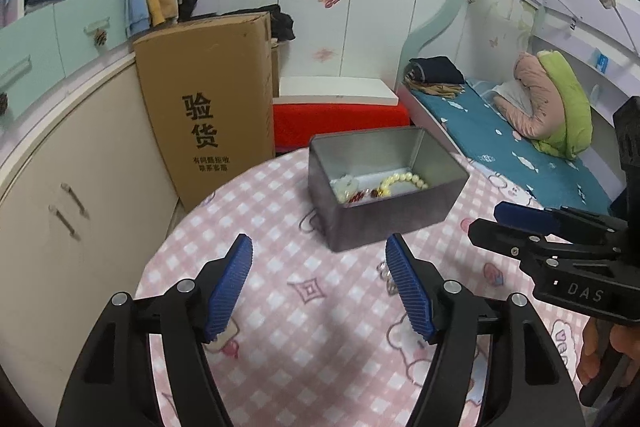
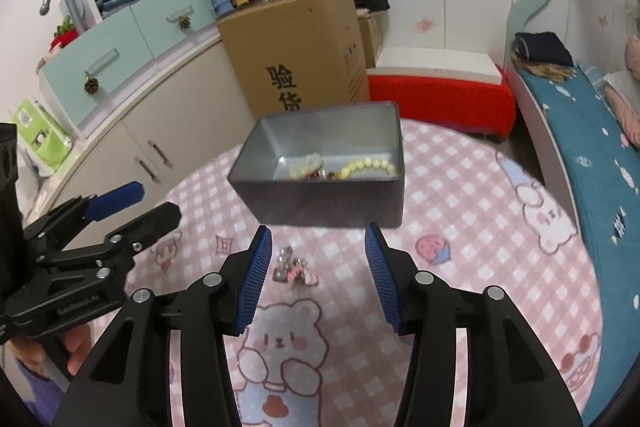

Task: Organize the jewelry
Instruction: 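Open both tools and move back toward the last silver charms, then grasp a silver pearl charm with the left tool while the right tool grasps a pink-silver charm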

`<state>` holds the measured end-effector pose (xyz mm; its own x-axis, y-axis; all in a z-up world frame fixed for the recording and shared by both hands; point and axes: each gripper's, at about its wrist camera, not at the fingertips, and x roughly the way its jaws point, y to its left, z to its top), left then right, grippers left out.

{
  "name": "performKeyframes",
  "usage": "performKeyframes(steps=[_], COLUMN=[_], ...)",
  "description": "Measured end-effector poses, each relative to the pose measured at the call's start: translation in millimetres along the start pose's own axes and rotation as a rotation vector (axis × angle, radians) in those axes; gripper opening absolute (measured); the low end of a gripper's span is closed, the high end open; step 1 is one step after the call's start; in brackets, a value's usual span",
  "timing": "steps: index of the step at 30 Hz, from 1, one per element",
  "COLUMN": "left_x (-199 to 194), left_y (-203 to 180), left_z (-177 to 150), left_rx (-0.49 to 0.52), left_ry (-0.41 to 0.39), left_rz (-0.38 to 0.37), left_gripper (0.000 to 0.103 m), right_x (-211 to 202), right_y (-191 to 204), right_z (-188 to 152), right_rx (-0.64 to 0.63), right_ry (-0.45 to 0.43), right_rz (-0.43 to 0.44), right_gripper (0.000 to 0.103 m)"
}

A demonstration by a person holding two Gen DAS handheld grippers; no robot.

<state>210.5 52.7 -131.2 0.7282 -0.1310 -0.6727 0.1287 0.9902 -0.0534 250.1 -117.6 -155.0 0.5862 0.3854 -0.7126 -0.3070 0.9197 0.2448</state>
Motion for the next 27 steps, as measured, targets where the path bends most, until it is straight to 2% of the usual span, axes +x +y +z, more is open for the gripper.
performKeyframes(steps=[8, 14, 16, 18, 20, 27], left_x=[13, 17, 19, 21, 22, 28], left_y=[11, 17, 19, 20, 21, 12], left_z=[-21, -27, -28, -28, -27, -26], left_rx=[-0.024, -0.030, -0.039, -0.047, -0.052, -0.033], left_ry=[0.054, 0.067, 0.073, 0.079, 0.084, 0.102], left_rz=[0.000, -0.006, -0.010, -0.021, -0.028, -0.042], left_gripper=[0.068, 0.068, 0.068, 0.068, 0.068, 0.068], right_x=[47, 68, 70, 69, 66, 52], right_y=[12, 19, 22, 22, 20, 0], right_z=[-19, -21, -23, -25, -27, -32], right_rx=[-0.032, -0.063, -0.081, -0.100, -0.103, -0.078], right_ry=[0.104, 0.130, 0.130, 0.132, 0.133, 0.108], right_rz=[-0.014, -0.028, -0.041, -0.051, -0.046, -0.059], right_gripper=[0.048, 0.047, 0.041, 0.026, 0.021, 0.021])
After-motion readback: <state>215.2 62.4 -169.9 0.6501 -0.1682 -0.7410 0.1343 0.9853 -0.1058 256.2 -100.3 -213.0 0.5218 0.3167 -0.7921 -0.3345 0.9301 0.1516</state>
